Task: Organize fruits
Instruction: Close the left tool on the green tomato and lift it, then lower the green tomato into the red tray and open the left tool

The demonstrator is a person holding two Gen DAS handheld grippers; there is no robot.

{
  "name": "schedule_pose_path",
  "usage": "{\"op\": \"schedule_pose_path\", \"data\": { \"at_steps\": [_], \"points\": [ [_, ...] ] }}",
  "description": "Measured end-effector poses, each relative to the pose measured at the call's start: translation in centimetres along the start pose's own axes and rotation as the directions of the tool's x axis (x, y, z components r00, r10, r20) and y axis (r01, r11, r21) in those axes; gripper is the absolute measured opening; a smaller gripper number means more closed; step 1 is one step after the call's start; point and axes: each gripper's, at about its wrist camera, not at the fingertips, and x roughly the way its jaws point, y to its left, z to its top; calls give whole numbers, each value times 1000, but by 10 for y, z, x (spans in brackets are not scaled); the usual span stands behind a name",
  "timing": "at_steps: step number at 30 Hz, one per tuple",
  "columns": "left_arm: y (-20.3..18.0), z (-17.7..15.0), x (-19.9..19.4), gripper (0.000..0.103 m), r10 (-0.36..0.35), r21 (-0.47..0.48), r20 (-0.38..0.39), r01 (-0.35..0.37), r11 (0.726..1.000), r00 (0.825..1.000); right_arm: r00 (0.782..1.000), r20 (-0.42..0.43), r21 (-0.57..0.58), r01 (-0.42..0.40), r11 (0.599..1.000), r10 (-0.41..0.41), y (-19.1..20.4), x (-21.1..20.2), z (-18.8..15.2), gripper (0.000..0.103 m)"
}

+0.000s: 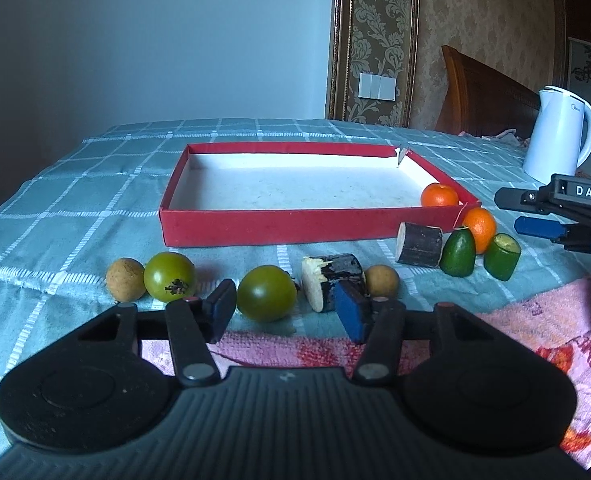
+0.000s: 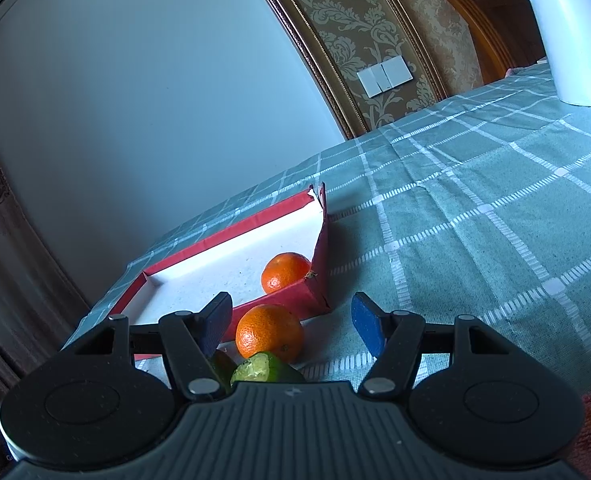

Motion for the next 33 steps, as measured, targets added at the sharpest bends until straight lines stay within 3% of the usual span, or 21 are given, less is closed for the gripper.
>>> {"op": "schedule_pose_path", "data": {
  "at_steps": [8, 16, 24, 33],
  "points": [
    [15, -3, 1, 48, 32, -11, -15, -32, 999, 999, 1000, -3, 0, 0, 1000, 0, 0, 1, 0, 67],
    [0, -1, 13, 31, 20, 19, -30, -20, 1000, 999, 1000, -6, 2, 2, 1000, -2, -1, 0, 0, 68],
    [-3, -2, 6, 31, 33, 11, -16, -33, 999, 999, 1000, -8, 1, 3, 1000, -3, -1, 1, 0, 68],
    [-7, 45, 17, 31, 87, -26, 49, -86, 996, 995, 1000, -8, 4, 4, 1000, -4, -1, 1, 0, 68]
  ]
}}
